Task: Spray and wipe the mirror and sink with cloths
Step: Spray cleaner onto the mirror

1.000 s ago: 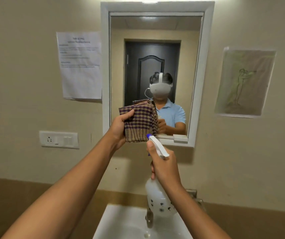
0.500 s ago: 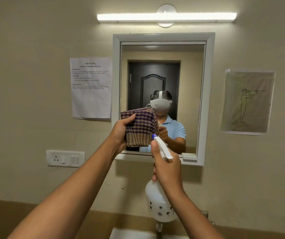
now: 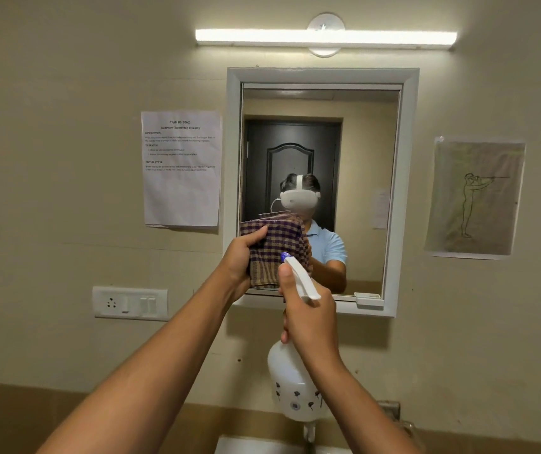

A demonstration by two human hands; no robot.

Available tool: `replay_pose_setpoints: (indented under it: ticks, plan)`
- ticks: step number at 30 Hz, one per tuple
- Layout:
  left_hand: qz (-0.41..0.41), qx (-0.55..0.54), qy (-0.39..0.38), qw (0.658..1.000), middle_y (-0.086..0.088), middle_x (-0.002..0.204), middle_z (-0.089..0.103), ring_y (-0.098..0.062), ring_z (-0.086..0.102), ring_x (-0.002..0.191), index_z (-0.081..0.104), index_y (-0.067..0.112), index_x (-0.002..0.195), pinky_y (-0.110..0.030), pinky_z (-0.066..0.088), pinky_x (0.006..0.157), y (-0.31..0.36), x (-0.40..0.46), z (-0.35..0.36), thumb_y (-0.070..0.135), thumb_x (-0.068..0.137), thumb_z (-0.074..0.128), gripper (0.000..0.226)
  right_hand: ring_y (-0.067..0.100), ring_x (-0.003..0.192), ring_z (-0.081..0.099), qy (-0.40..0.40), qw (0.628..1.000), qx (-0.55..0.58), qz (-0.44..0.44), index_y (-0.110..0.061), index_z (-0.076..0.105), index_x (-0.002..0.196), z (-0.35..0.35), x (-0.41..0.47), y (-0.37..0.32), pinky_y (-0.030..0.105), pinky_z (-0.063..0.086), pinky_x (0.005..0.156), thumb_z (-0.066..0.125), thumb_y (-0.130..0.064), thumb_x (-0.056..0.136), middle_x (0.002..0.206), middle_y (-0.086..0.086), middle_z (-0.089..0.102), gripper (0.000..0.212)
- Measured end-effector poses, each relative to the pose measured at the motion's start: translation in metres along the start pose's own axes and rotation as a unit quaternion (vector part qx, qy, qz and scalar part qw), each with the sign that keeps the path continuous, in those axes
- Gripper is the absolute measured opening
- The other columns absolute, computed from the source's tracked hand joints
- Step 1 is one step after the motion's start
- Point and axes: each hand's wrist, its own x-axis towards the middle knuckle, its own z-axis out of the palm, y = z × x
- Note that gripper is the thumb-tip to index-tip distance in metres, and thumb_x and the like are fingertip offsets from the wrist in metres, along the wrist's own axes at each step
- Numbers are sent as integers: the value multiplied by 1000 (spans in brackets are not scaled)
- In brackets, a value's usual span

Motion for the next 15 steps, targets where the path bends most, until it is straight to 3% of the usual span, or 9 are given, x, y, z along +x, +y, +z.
replay_pose_setpoints:
  ticks: [4,7,10,13,15]
  plan:
    - [7,-13,2,1000,-6,89,76,-23,71,85,68,9,103,-39,55,80,4,0,-2,27,99,48,27,27,48,56,-21,1000,-11,4,-14,57,66,12,-7,7,27,45,38,47,-77,73,53,8,53,64]
    - [9,-21,13,1000,-7,94,74,-25,68,91,67,9,106,-40,54,80,6,0,-6,28,99,48,27,36,52,59,-38,999,-34,2,-9,54,75,19,-10,13,39,49,45,43,-85,70,56,16,54,78]
    - [11,-23,25,999,-9,102,72,-27,66,98,65,8,113,-42,53,82,8,0,-12,28,99,48,30,41,56,59,-33,998,-54,-12,-10,51,77,23,-12,20,47,52,51,43,-86,73,57,20,54,76]
    - [12,-27,29,999,-12,111,71,-29,66,103,63,7,119,-43,53,84,9,1,-16,28,99,48,33,42,57,59,-32,998,-61,3,-11,53,77,21,-14,23,46,51,51,42,-88,70,58,20,55,78]
    - [13,-26,27,999,-10,106,73,-27,67,99,65,8,114,-42,53,81,10,0,-17,28,100,47,30,41,54,58,-26,998,-60,20,-5,53,73,17,-13,25,43,50,48,41,-92,66,57,20,55,88]
